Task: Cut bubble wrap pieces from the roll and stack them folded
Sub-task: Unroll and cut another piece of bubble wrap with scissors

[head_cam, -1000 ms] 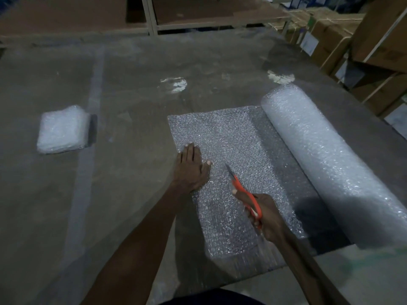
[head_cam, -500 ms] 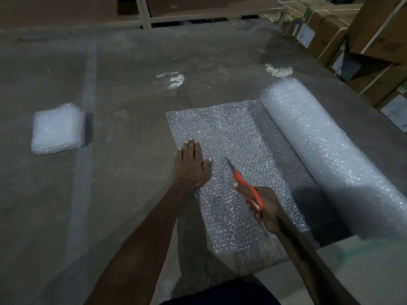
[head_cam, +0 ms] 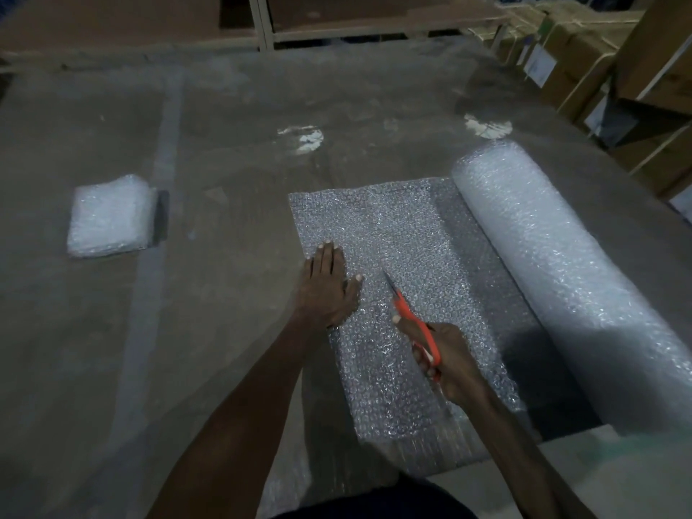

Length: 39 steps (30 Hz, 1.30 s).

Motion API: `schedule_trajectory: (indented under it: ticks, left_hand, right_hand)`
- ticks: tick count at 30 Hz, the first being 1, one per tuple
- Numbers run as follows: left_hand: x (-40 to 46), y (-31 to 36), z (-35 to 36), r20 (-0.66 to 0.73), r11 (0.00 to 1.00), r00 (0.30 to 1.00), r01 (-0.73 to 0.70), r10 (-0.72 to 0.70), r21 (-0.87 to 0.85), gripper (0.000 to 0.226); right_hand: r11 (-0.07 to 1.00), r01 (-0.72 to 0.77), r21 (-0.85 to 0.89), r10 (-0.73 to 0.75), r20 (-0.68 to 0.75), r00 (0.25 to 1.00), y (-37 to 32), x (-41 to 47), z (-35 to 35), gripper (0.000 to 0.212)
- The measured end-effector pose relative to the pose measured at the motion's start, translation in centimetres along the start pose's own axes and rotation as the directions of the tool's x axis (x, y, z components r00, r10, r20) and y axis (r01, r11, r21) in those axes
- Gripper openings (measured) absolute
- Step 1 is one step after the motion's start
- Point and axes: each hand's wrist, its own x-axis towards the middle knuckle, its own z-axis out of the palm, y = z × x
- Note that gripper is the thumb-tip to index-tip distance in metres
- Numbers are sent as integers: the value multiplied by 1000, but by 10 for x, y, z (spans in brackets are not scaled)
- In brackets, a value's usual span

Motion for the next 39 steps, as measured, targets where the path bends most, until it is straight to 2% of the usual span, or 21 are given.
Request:
schedule_trajectory:
  ticks: [24,31,39]
  left_hand:
    - [-2,1,-2,7,1000,1000,5,-5,-12,80]
    - [-1,1,-2,10,1000,1000,10,-10,11,75]
    - [0,-1,1,3,1000,1000,4,-4,19,81]
  right_hand:
    - [1000,9,6,-9,44,999,-14,21,2,36]
    - [1000,4,12,-4,40,999,-13,20,1,36]
    - [1000,-16,0,16,35,999,-20,28,4,38]
